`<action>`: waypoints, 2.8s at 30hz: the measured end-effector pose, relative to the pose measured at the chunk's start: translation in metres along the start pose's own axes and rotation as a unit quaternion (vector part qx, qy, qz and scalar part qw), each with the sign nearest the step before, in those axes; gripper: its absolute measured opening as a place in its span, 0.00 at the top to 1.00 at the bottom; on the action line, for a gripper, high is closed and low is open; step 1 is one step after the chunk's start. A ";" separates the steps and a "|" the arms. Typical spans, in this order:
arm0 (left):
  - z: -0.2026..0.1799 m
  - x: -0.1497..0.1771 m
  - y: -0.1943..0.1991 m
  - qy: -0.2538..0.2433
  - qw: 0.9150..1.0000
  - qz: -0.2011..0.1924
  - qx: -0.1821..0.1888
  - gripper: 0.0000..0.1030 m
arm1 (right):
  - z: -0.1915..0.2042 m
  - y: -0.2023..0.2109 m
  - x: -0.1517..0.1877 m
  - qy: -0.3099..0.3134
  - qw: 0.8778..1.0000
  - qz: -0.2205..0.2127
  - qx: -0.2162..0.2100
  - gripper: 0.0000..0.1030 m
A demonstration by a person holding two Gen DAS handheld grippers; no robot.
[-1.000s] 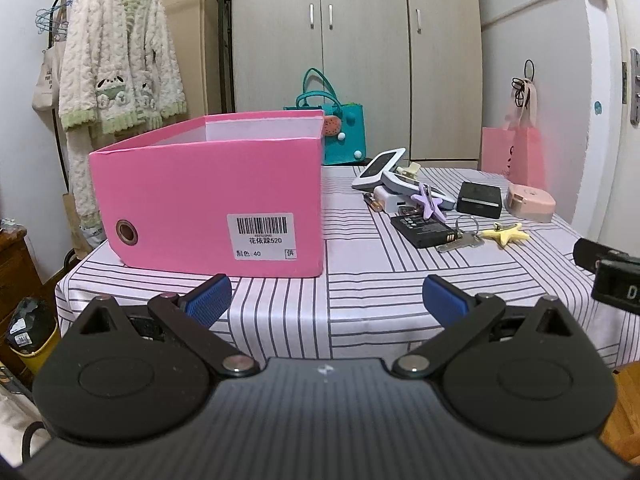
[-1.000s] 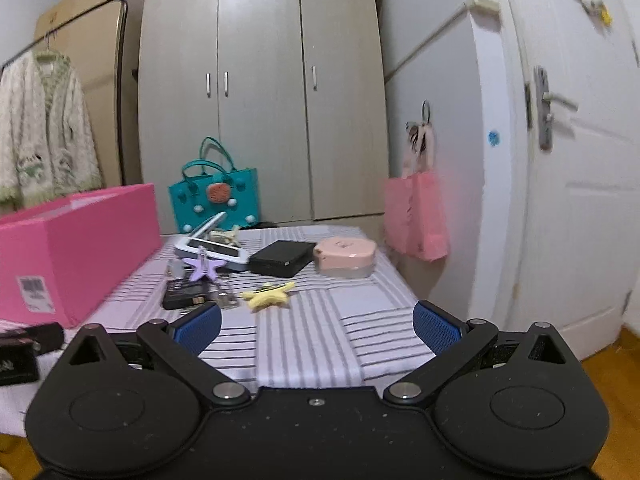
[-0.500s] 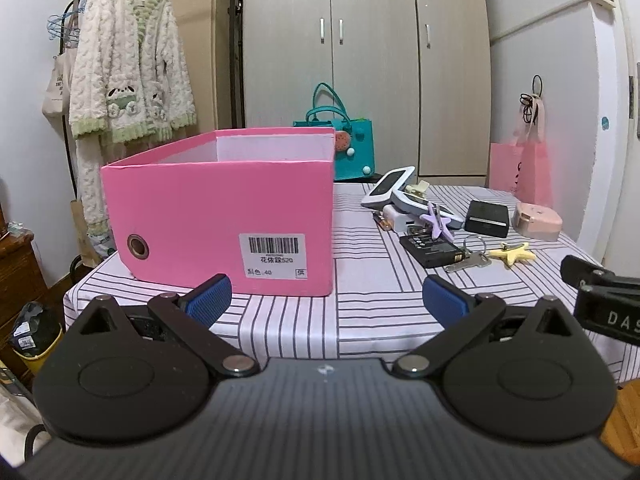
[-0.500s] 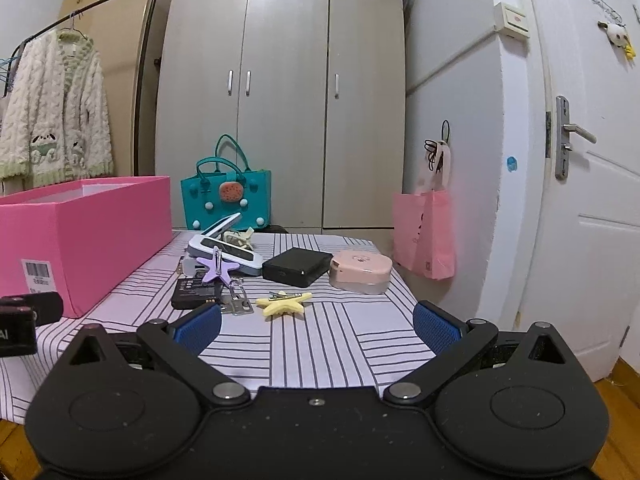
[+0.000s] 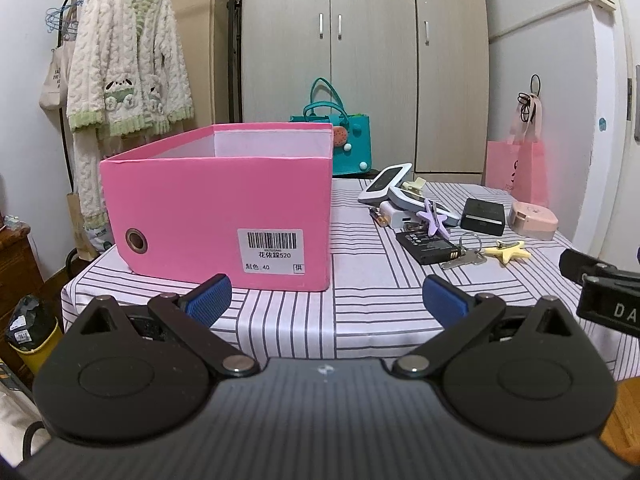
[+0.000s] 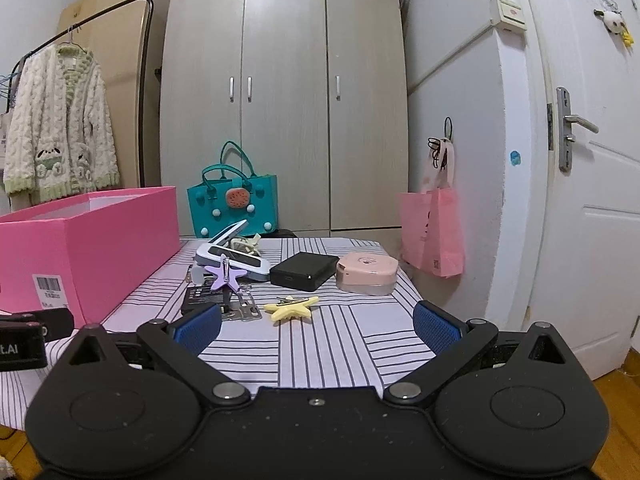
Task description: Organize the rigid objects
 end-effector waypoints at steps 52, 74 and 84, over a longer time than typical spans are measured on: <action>0.109 -0.199 -0.149 -0.093 0.935 0.343 0.017 0.27 | -0.002 -0.156 -0.027 0.025 0.976 0.179 -0.124 0.54; 0.137 -0.209 -0.224 -0.136 0.907 0.395 -0.045 0.95 | 0.027 -0.179 -0.161 0.042 0.958 0.157 -0.237 0.55; 0.135 -0.242 -0.210 -0.109 0.905 0.411 -0.005 0.57 | 0.106 -0.192 -0.228 0.097 0.920 0.129 -0.358 0.55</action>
Point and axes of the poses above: each gripper's, at about its wrist camera, not at the fingertips, and y roughly against the way its jaws point, z to its left, x to its underside, the point moved 3 cm from there along -y, roughly the way its jaws point, and after that the axes turned 13 degrees about y, right-handed, at the moved point
